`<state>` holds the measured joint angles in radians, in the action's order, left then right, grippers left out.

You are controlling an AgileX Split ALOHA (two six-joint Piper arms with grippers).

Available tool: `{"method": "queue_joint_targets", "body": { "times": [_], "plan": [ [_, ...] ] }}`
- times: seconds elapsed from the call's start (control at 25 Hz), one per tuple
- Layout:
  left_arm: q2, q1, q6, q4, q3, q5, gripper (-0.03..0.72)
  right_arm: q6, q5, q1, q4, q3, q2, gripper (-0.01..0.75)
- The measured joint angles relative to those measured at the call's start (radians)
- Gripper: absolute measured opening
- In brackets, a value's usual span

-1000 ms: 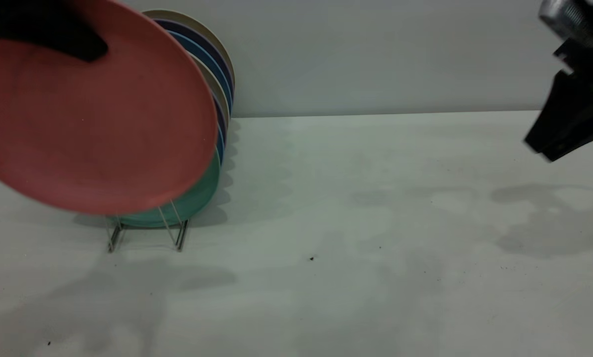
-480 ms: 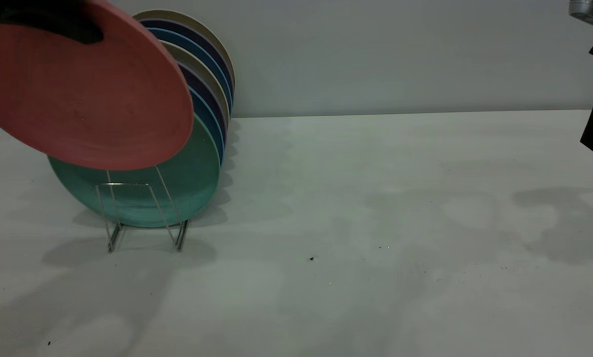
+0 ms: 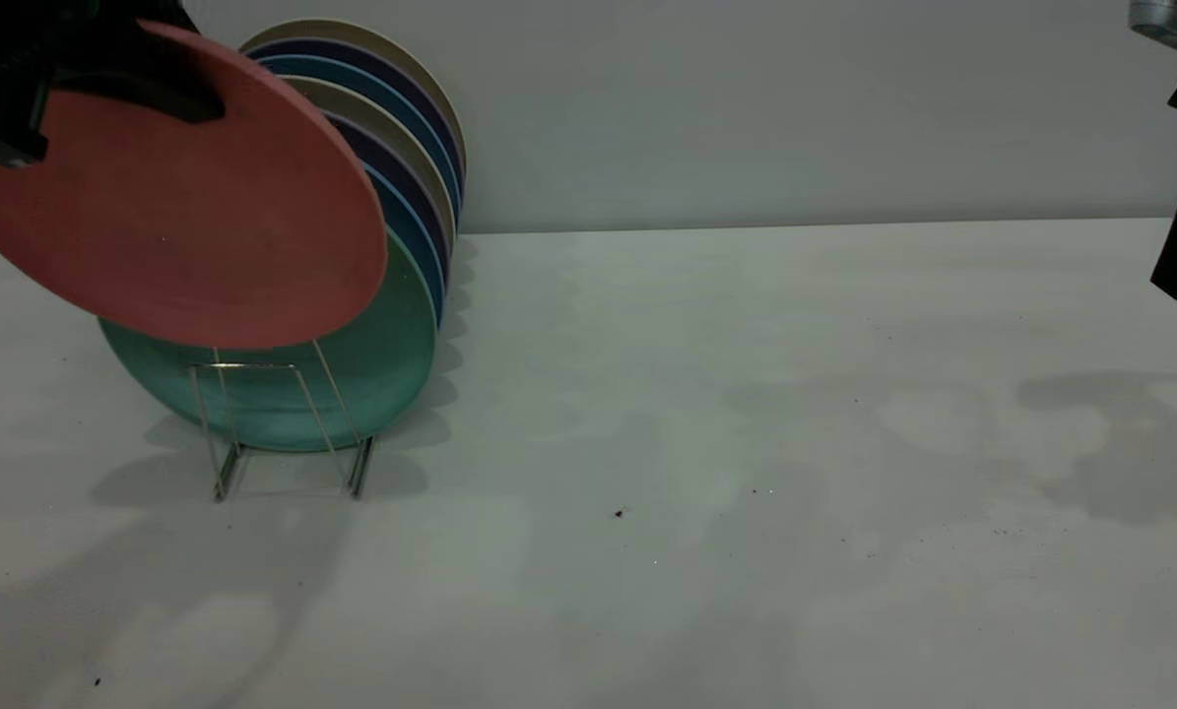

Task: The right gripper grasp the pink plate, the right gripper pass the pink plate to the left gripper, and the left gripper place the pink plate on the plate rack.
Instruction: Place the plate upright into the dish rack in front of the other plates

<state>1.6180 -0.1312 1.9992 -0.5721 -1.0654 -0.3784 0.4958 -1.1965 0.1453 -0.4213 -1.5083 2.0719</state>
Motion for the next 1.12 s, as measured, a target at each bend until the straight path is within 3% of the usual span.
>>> {"method": "queue_joint_targets", "body": {
  "times": [1.12],
  "plan": [
    [0.223, 0.000, 0.000, -0.054, -0.008, 0.102, 0.116, -0.010, -0.001, 0.000, 0.000, 0.000, 0.000, 0.254]
  ]
}}
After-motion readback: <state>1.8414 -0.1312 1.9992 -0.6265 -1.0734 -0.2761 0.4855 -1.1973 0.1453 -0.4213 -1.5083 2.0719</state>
